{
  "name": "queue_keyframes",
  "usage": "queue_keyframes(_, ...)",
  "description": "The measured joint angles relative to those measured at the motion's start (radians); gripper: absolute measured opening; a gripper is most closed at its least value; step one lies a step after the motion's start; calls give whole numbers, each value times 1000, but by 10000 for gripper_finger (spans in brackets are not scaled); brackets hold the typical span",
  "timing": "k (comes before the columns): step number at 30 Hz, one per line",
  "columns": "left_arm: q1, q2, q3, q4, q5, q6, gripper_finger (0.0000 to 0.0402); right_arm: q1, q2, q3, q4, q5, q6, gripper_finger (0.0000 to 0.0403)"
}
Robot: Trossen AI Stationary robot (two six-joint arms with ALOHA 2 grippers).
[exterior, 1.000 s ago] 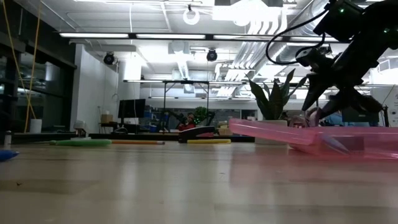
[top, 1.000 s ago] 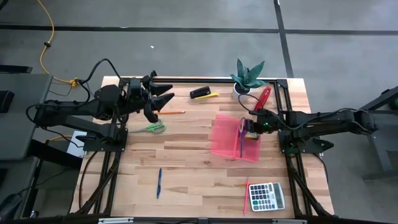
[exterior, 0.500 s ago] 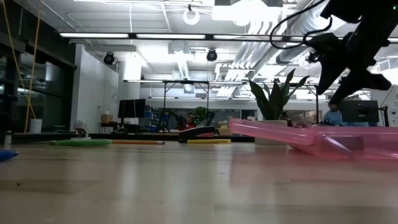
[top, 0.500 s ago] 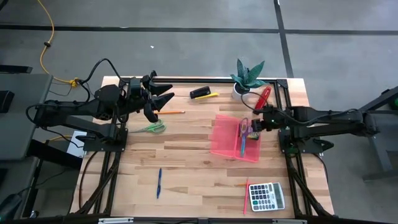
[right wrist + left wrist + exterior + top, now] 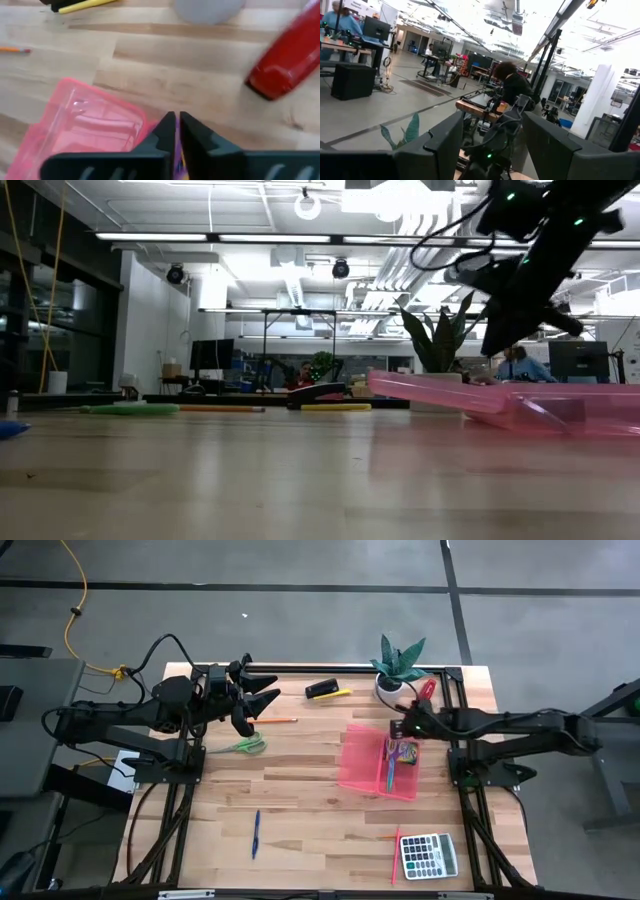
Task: Pack school essentials
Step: Put the purple scissors into the pink supply box
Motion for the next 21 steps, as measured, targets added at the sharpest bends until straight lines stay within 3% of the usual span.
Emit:
queue_keyframes(8, 0, 0, 0, 0, 0, -5, 195, -127, 167, 0, 79, -83, -94, 3)
queue_keyframes(21, 0, 0, 0, 0, 0, -4, 195, -130, 191, 0, 171, -265, -140, 1)
